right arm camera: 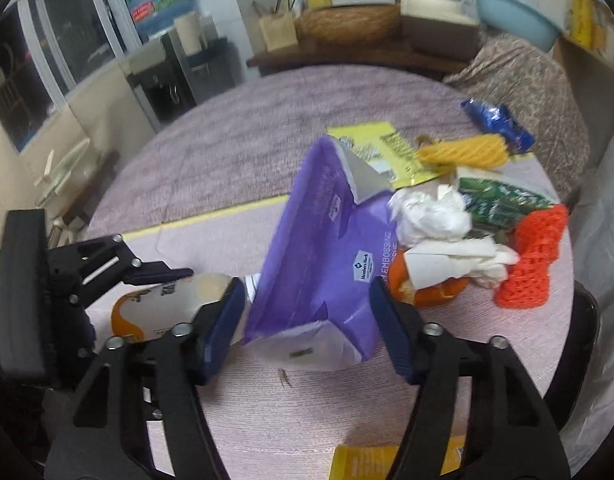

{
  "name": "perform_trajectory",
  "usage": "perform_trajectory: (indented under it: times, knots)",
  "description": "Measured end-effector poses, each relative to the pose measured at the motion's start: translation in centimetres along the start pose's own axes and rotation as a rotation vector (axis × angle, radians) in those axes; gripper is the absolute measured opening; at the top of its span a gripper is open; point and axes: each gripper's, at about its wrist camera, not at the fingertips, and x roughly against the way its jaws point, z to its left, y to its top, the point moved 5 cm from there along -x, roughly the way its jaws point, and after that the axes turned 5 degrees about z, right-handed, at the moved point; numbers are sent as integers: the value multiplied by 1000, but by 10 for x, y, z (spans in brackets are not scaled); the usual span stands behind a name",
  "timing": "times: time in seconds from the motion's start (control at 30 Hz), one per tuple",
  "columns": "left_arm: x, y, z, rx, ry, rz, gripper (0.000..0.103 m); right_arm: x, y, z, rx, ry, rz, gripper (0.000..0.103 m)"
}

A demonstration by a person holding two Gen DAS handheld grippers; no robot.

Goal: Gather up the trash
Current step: 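Grasp the white-orange bottle with the left tool while the right tool grasps the purple bag, then carry bottle and purple bag to the black bin and release both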

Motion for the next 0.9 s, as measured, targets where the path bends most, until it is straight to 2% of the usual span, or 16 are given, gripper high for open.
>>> perform_trajectory:
  times: [0.07,0.1,0.13,0.17,0.23,0.33,0.4,0.47,0.57,0.6,0.63,0.67,0.8,0.87,0.9]
  knots:
    - [0,-1,1,5,2,2,63,-8,-1,4,10,21,29,42]
    - [0,-2,1,5,2,4,63,-8,-2,6,14,28,36,40]
    - [0,-1,1,3,3,5,63,-9,0,8,23,27,38,34]
    - [0,-3,1,3,4,4,63,-8,0,13,38,26,37,22]
    - [0,-4,1,9,4,4,62,-9,0,19,64,25,41,13]
    - [0,-5,3,20,2,1,62,-7,0,24,94,7,47,12]
    - [1,-7,4,28,2,-2,62,-4,1,25,88,-11,46,22]
    - [1,-9,5,35,1,-3,62,0,4,23,66,-15,28,75]
    - [2,-10,7,46,5,-3,62,1,7,24,78,-6,15,75]
    - [2,-12,8,51,6,-2,62,-2,7,25,77,-6,22,73]
    - [2,-13,10,59,6,-2,62,-5,7,26,79,-5,37,66]
    - [3,-15,12,67,6,-2,62,-9,6,26,86,-9,57,54]
    - [7,-23,19,108,3,-9,62,-30,1,26,109,-34,139,25]
    - [9,-27,22,129,5,-16,62,-32,0,28,127,-23,138,12]
    - [10,-29,25,143,7,-23,62,-29,0,30,138,-16,119,10]
